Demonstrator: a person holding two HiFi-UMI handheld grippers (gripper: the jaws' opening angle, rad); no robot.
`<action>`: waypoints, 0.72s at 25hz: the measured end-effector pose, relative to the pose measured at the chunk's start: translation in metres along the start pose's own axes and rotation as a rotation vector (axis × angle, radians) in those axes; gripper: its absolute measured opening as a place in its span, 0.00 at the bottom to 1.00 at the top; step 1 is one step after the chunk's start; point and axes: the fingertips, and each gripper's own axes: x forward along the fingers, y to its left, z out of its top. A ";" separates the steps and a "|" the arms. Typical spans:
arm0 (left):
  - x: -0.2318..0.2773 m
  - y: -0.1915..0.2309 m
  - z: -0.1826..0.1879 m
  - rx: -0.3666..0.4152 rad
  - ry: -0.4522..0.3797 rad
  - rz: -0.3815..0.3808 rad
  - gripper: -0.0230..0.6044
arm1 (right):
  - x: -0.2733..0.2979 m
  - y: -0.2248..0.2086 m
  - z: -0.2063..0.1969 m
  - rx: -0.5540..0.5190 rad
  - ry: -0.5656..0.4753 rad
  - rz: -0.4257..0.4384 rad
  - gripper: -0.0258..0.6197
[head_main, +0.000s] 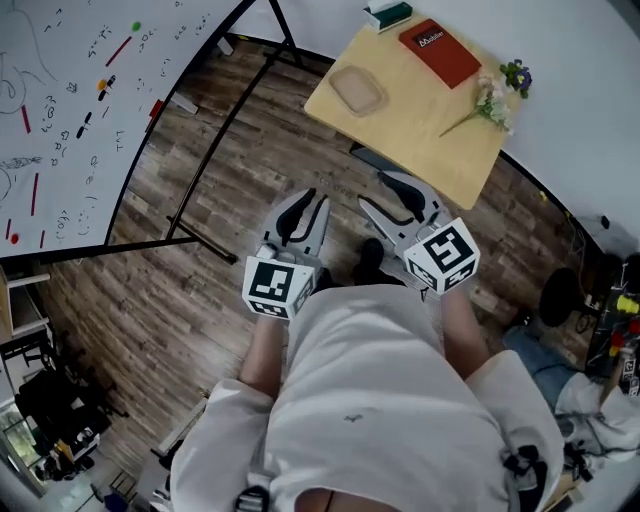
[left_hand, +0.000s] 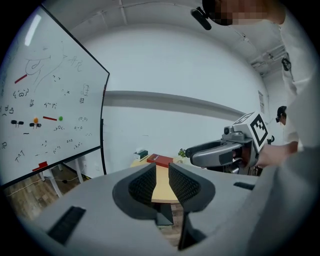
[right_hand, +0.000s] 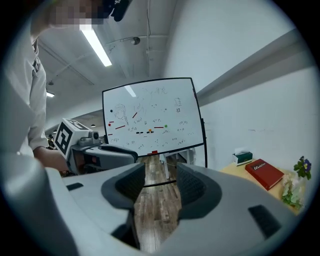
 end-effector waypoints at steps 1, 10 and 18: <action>0.002 -0.001 -0.002 -0.006 0.003 0.018 0.15 | 0.000 -0.003 -0.002 0.000 0.004 0.015 0.33; 0.000 -0.007 -0.021 -0.066 0.028 0.108 0.15 | -0.002 -0.009 -0.018 -0.007 0.033 0.104 0.32; -0.010 0.025 -0.026 -0.096 0.022 0.162 0.15 | 0.016 -0.010 -0.026 -0.020 0.076 0.099 0.32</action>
